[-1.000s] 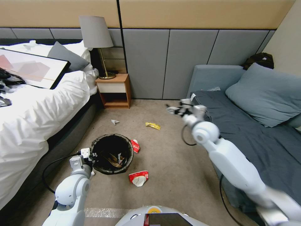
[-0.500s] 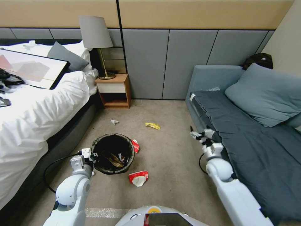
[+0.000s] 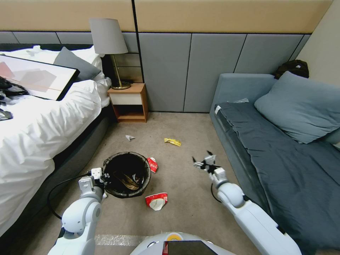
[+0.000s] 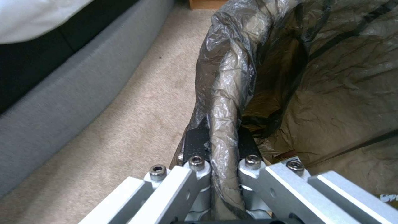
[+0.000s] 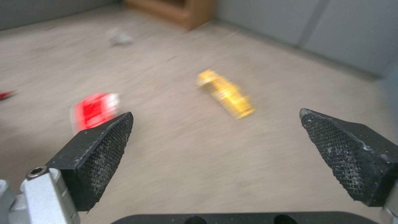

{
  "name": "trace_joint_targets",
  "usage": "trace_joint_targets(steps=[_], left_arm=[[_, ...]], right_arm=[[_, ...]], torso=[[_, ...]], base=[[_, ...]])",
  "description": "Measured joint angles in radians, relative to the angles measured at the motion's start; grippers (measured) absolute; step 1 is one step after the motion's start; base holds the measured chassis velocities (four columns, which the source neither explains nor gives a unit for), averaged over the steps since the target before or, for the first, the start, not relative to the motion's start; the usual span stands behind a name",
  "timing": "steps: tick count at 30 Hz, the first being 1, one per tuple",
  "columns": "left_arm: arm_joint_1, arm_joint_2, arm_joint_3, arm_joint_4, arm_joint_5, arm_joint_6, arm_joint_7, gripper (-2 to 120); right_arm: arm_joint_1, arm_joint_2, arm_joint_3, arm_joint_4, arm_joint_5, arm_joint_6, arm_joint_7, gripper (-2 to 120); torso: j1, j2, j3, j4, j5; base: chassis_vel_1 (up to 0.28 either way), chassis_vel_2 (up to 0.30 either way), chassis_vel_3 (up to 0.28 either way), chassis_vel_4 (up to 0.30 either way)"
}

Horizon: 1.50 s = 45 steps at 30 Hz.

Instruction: Pick up the trash bin, then pick up the garbage from the floor and place it into the trash bin.

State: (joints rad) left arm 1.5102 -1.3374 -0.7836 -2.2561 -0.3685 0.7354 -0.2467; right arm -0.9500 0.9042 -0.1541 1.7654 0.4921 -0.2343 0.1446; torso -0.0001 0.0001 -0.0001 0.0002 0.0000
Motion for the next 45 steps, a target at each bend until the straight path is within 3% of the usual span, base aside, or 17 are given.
trace_joint_targets(steps=[3, 4, 11, 24, 45], left_arm=[[0.000, -0.002, 0.000, -0.002, 0.000, 0.000, -0.004, 0], [-0.001, -0.011, 0.003, -0.002, 0.004, 0.000, -0.007, 0], [-0.005, -0.020, 0.003, 0.014, 0.012, 0.000, -0.007, 0], [-0.007, -0.024, -0.002, 0.029, 0.012, 0.000, -0.005, 0], [-0.010, -0.021, -0.009, 0.051, 0.010, 0.000, 0.000, 0]], right_arm=[[0.051, -0.019, -0.079, -0.002, 0.064, -0.058, -0.012, 100], [0.139, -0.025, -0.188, -0.041, 0.093, -0.111, -0.041, 100], [0.231, 0.037, -0.320, -0.187, 0.095, -0.135, -0.069, 100], [0.242, 0.129, -0.403, -0.342, 0.047, -0.125, -0.089, 100], [0.327, 0.267, -0.545, -0.367, 0.049, -0.141, -0.084, 100]], torso=[[0.000, 0.000, 0.000, -0.0003, 0.0000], [0.000, 0.000, 0.000, -0.0002, -0.0003], [0.000, 0.000, 0.000, -0.0001, 0.0002], [0.000, 0.000, 0.000, -0.0003, -0.0001], [0.000, 0.000, 0.000, -0.0001, -0.0002]], base=[[0.000, 0.000, 0.000, 0.000], [0.000, 0.000, 0.000, 0.000], [0.000, 0.000, 0.000, 0.000], [0.000, 0.000, 0.000, 0.000], [0.000, 0.000, 0.000, 0.000]])
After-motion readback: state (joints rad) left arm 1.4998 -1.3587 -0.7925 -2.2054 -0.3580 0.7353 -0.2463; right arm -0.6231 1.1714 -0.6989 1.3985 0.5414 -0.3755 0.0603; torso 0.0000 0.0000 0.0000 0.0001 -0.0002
